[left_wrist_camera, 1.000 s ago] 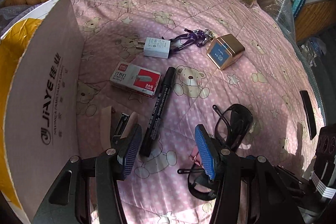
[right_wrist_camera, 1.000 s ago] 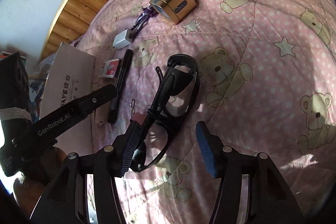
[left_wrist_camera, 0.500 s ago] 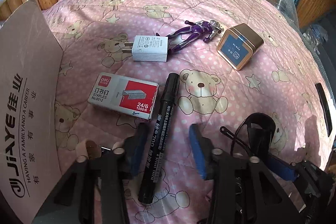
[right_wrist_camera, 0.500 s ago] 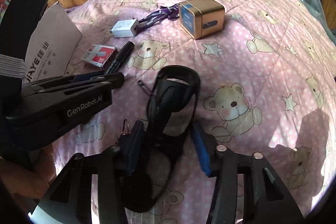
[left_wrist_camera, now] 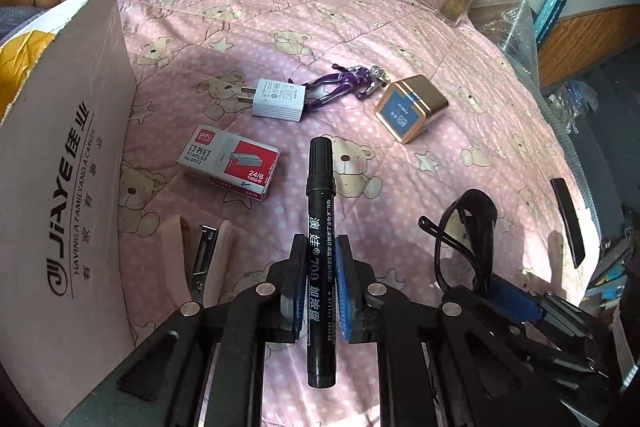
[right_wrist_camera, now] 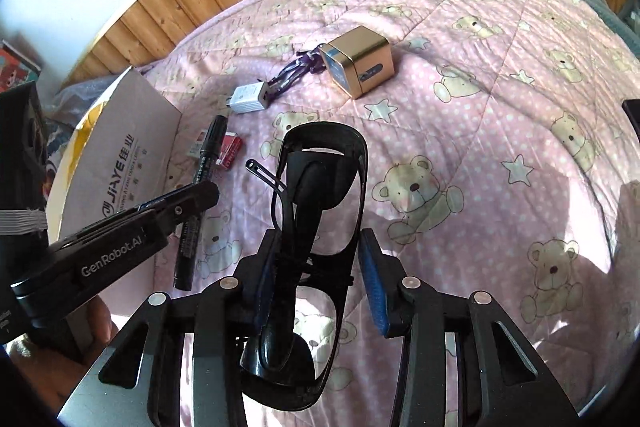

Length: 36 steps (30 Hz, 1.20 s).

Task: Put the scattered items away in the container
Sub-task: 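Carry the black marker and black glasses over the white box with both tools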

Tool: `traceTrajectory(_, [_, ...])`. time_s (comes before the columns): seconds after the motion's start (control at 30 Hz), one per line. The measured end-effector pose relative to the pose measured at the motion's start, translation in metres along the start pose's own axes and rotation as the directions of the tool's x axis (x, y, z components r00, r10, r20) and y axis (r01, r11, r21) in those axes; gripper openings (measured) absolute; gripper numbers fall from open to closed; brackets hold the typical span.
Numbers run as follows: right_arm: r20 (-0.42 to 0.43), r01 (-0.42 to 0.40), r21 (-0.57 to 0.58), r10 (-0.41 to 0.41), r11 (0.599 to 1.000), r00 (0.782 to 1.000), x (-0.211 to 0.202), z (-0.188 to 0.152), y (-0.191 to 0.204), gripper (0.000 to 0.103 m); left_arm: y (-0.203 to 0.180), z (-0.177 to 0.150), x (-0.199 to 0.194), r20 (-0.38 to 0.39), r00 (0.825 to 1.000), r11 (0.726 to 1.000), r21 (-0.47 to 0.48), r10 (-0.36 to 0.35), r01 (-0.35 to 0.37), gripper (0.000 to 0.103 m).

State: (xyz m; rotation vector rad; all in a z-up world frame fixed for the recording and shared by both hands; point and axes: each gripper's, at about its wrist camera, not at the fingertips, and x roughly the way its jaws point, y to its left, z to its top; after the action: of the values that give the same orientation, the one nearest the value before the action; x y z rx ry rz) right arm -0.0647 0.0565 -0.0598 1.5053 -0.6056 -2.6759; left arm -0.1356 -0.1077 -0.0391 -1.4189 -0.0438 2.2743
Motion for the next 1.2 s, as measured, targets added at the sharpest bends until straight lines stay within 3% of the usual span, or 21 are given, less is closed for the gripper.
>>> traceTrajectory(0.63, [0.022,-0.044,-0.064,0.045,0.997,0.999,-0.042,-0.035,0.041,0.041,-0.001,-0.042,-0.084,0.11,0.986,0.99,-0.049,-0.129,0.135,0.014])
traceTrajectory(1.2, [0.084,-0.066,-0.278,0.092,0.958,0.992,-0.068,-0.046,0.118,0.041,0.037,-0.065,-0.141,0.218,0.964,0.975,-0.123,-0.154,0.184,0.014])
